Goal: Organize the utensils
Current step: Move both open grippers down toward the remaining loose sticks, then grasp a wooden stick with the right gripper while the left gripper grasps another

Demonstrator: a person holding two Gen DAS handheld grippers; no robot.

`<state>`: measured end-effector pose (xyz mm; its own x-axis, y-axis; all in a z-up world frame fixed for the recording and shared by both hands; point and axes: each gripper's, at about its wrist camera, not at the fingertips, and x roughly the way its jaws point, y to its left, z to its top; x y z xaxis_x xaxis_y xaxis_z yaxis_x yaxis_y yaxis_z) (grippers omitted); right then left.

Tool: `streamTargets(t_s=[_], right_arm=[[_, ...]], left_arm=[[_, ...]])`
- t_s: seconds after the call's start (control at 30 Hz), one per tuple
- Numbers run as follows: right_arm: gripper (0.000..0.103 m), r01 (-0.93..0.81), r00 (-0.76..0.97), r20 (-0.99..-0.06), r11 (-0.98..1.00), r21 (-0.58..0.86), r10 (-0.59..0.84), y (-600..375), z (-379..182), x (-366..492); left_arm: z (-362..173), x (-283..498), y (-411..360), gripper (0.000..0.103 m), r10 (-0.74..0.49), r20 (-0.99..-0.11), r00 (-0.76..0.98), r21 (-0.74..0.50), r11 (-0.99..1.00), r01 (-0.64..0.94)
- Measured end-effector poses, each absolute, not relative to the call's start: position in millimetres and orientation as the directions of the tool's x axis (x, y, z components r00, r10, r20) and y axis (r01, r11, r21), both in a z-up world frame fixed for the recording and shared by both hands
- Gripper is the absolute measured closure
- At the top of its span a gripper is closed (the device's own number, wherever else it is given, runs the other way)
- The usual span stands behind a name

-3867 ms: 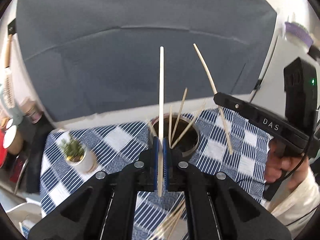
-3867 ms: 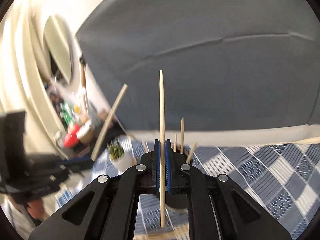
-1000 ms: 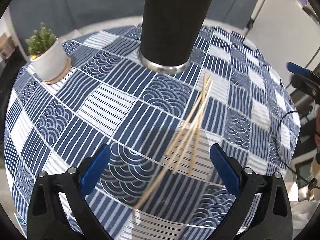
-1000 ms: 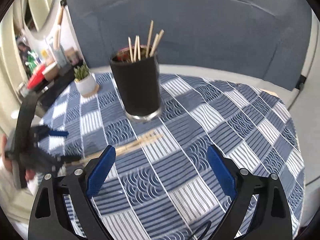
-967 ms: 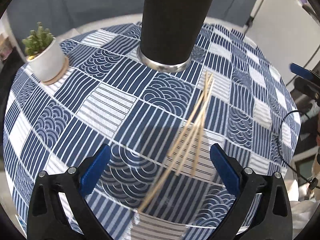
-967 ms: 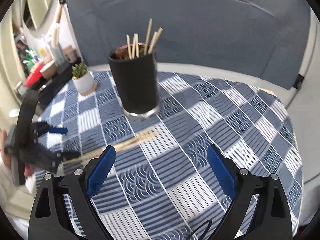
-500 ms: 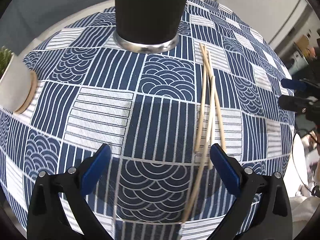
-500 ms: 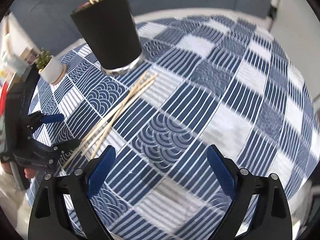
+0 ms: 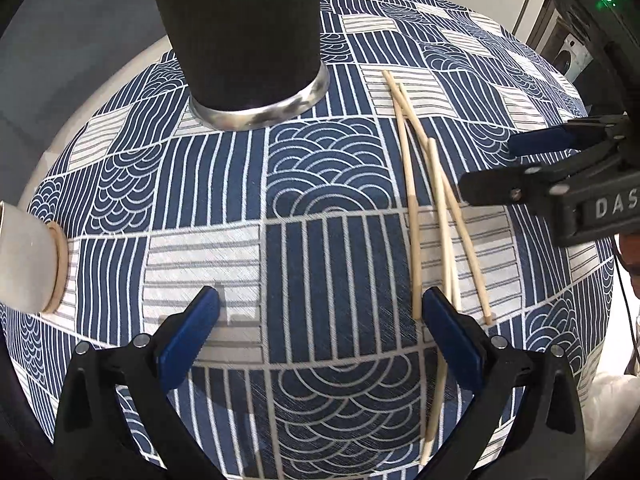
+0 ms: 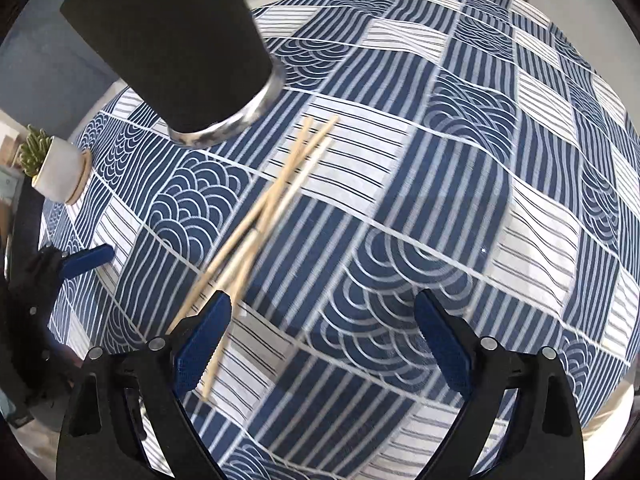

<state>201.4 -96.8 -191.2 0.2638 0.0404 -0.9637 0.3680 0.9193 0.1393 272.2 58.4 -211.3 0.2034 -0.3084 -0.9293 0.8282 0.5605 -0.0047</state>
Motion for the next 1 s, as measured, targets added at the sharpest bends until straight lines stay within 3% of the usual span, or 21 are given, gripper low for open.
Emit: streamTargets(t_s=[0.5,0.57,0.7,1.0], right_arm=[[0.013,0.448,0.212,-0.971,0.894,-0.004,-0.110,-101,-198,217],[0.015,0.444,0.219,-0.969,0.896,-0.003,-0.112,-104,-197,213],[0.029,0.453,0.234,-0.966,0.892,0.005,-0.114,-110,-193,205],[0.031,0.467,0.298,-0.952,0.881,0.080,-0.072,-121,-190,191]], left_arm=[[-210,295,35,0.004,-0.279,-0.941,0.192,0.000,0.566,0.825],[-211,296,31,0.004,-0.277,-0.941,0.192,0.000,0.569,0.822],[-211,299,25,0.004,-0.272,-0.943,0.191,0.000,0.574,0.819],[-212,304,12,0.004,-0.274,-0.943,0.190,0.001,0.567,0.824]])
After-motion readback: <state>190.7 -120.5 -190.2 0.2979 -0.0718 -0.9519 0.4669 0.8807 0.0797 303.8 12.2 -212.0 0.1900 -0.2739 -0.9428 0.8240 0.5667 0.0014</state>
